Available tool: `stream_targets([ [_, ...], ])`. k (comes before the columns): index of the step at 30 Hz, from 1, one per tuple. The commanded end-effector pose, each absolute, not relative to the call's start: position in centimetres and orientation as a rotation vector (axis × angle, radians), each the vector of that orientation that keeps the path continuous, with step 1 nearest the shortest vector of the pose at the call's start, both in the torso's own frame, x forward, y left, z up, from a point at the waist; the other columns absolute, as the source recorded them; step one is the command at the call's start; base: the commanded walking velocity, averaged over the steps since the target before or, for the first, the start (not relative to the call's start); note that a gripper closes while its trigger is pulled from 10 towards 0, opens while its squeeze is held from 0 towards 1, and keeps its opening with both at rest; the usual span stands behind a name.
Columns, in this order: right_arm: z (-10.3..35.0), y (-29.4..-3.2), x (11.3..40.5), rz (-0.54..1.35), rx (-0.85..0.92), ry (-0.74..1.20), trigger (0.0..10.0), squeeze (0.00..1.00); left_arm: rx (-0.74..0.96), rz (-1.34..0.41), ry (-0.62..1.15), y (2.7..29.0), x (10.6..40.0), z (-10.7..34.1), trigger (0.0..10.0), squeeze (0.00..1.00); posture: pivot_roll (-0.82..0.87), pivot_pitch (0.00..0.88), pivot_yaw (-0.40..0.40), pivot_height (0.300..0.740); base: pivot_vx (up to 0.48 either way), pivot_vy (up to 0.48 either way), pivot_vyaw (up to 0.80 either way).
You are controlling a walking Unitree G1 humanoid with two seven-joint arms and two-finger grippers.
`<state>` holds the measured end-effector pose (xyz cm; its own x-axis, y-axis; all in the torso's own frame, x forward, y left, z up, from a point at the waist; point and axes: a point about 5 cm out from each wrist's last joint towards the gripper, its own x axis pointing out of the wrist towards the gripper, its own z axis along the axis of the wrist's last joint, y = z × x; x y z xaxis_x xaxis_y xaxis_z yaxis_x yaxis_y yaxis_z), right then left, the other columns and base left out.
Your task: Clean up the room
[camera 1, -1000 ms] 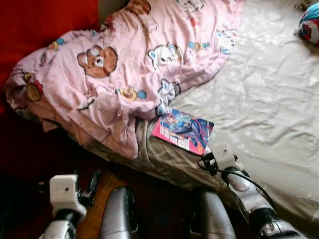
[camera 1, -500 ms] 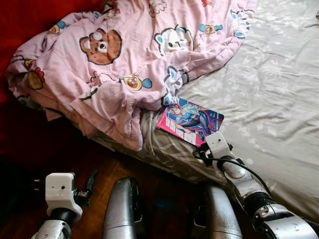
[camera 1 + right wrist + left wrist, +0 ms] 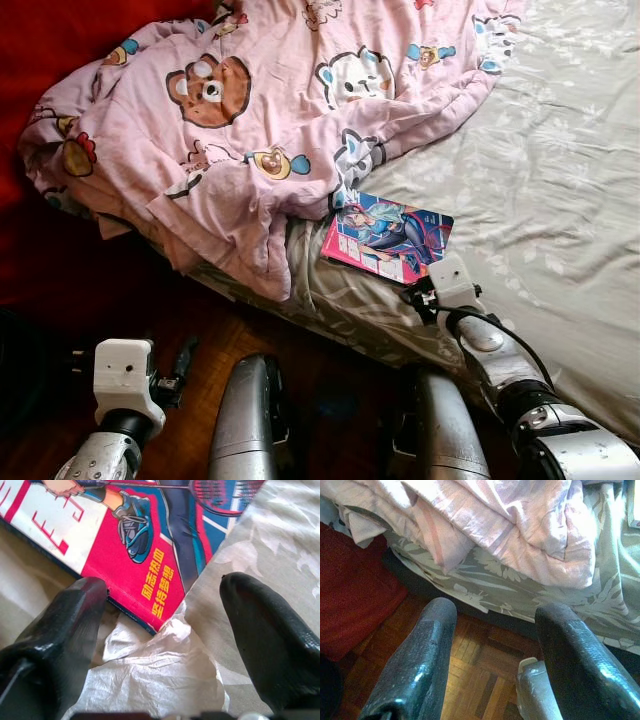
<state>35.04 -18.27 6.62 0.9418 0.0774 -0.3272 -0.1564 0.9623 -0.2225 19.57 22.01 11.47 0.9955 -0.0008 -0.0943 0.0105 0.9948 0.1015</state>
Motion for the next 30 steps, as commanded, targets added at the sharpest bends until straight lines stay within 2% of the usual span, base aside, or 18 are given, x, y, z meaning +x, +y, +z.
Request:
stream_targets([
  [1, 5.4, -18.3, 34.2, 0.128, -0.218, 0.364, 10.0, 0.00, 0.104, -0.005, 0.145, 22.4, 19.1, 10.7, 10.0, 0.00, 0.16, 0.348, 0.052, 0.594, 0.000, 0.000, 0.00],
  [4, 4.7, -17.5, 33.7, 0.175, -0.193, 0.394, 10.0, 0.00, 0.103, -0.009, 0.157, 22.4, 19.2, 10.4, 10.0, 0.00, 0.15, 0.343, 0.053, 0.594, 0.000, 0.000, 0.00],
  [11, 4.4, -17.3, 33.5, 0.230, -0.163, 0.436, 10.0, 0.00, 0.109, -0.012, 0.158, 22.4, 19.3, 10.4, 10.0, 0.00, 0.15, 0.345, 0.052, 0.594, 0.000, 0.000, 0.00],
  [14, 5.0, -17.8, 33.9, 0.241, -0.226, 0.440, 10.0, 0.00, 0.110, -0.014, 0.161, 22.4, 19.2, 10.3, 10.0, 0.00, 0.15, 0.345, 0.052, 0.594, 0.000, 0.000, 0.00],
  [18, 5.5, -19.0, 34.3, 0.228, -0.401, 0.465, 10.0, 0.00, 0.109, -0.017, 0.160, 22.4, 19.3, 10.3, 10.0, 0.00, 0.15, 0.346, 0.055, 0.594, 0.000, 0.000, 0.00],
  [23, 5.2, -20.1, 34.0, 0.203, -0.513, 0.508, 10.0, 0.00, 0.116, -0.013, 0.163, 22.5, 19.3, 10.2, 10.0, 0.00, 0.15, 0.342, 0.059, 0.594, 0.000, 0.000, 0.00],
  [26, 5.4, -20.4, 34.1, 0.191, -0.521, 0.516, 10.0, 0.00, 0.126, -0.012, 0.163, 22.7, 19.3, 10.3, 10.0, 0.00, 0.15, 0.342, 0.061, 0.594, 0.000, 0.000, 0.00],
  [27, 5.5, -20.5, 34.1, 0.188, -0.526, 0.513, 8.4, 0.00, 0.127, -0.012, 0.162, 22.7, 19.3, 10.3, 10.0, 0.00, 0.15, 0.341, 0.062, 0.594, 0.000, 0.000, 0.00],
  [29, 5.6, -20.6, 34.2, 0.184, -0.532, 0.510, 8.4, 0.00, 0.128, -0.013, 0.162, 22.7, 19.3, 10.3, 10.0, 0.00, 0.15, 0.342, 0.062, 0.594, 0.000, 0.000, 0.00],
  [30, 5.7, -20.6, 34.2, 0.181, -0.529, 0.507, 0.0, 0.00, 0.128, -0.013, 0.162, 22.7, 19.4, 10.3, 10.0, 0.00, 0.15, 0.339, 0.063, 0.594, 0.000, 0.000, 0.00],
])
